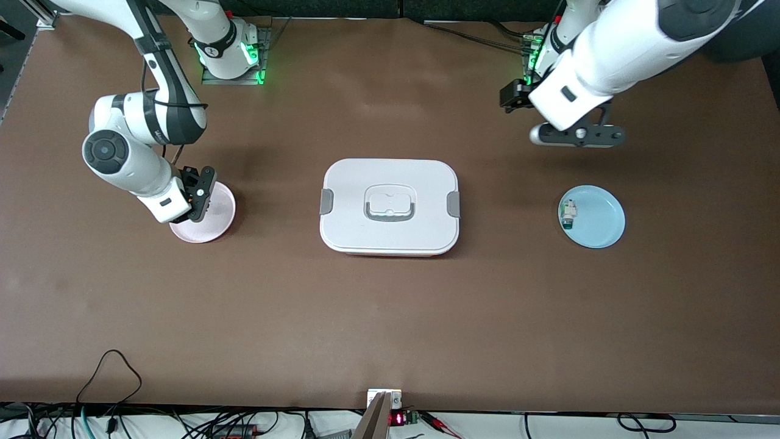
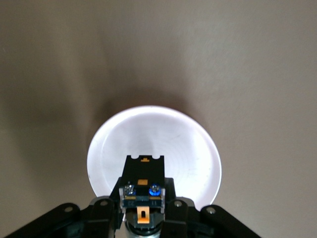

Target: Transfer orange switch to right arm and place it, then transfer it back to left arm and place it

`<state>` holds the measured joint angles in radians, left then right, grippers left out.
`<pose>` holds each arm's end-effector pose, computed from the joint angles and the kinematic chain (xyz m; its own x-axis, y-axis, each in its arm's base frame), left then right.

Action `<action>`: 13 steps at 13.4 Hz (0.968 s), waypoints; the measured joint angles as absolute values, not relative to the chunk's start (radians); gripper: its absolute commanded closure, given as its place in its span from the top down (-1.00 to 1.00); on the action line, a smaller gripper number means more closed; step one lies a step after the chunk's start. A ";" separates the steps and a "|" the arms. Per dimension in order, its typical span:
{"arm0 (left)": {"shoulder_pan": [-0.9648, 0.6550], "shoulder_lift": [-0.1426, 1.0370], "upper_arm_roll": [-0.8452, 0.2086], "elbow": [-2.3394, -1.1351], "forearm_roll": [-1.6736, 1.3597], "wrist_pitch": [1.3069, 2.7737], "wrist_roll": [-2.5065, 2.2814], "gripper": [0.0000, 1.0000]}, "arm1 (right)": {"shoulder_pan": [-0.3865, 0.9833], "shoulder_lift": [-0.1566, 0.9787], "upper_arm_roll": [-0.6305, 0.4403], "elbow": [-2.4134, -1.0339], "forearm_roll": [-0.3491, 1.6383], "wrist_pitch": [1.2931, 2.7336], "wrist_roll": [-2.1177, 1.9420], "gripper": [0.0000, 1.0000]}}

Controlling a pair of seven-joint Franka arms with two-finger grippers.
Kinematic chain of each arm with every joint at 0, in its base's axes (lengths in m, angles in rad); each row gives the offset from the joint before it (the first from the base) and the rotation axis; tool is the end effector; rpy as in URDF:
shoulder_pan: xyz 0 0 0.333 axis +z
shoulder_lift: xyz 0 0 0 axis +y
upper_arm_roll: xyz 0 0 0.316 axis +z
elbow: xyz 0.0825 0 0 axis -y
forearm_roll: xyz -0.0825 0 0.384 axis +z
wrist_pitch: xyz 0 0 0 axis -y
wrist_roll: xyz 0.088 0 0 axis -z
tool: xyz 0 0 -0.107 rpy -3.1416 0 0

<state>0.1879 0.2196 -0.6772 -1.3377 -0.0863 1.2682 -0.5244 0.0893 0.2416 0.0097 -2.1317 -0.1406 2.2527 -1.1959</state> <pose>0.5218 -0.2395 0.6103 0.9501 0.0017 -0.3120 0.0265 -0.9968 0.0751 0.5542 0.0511 0.2847 0.1728 0.9758 -0.1340 0.9795 -0.1845 -0.0809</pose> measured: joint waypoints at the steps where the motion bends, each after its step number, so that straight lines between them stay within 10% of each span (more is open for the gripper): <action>1: 0.200 0.212 -0.675 -1.338 -0.082 1.266 -0.516 1.00 | 0.080 0.251 0.008 -2.143 -0.164 2.273 -1.200 -0.41; 5: 0.163 0.179 -0.619 -1.344 -0.017 1.263 -0.477 1.00 | 0.034 0.287 0.007 -2.206 -0.214 2.387 -1.210 -0.41; 13: 0.040 0.116 -0.185 -1.416 -0.010 1.295 -0.058 1.00 | 0.015 0.393 0.008 -2.222 -0.218 2.538 -1.214 -0.39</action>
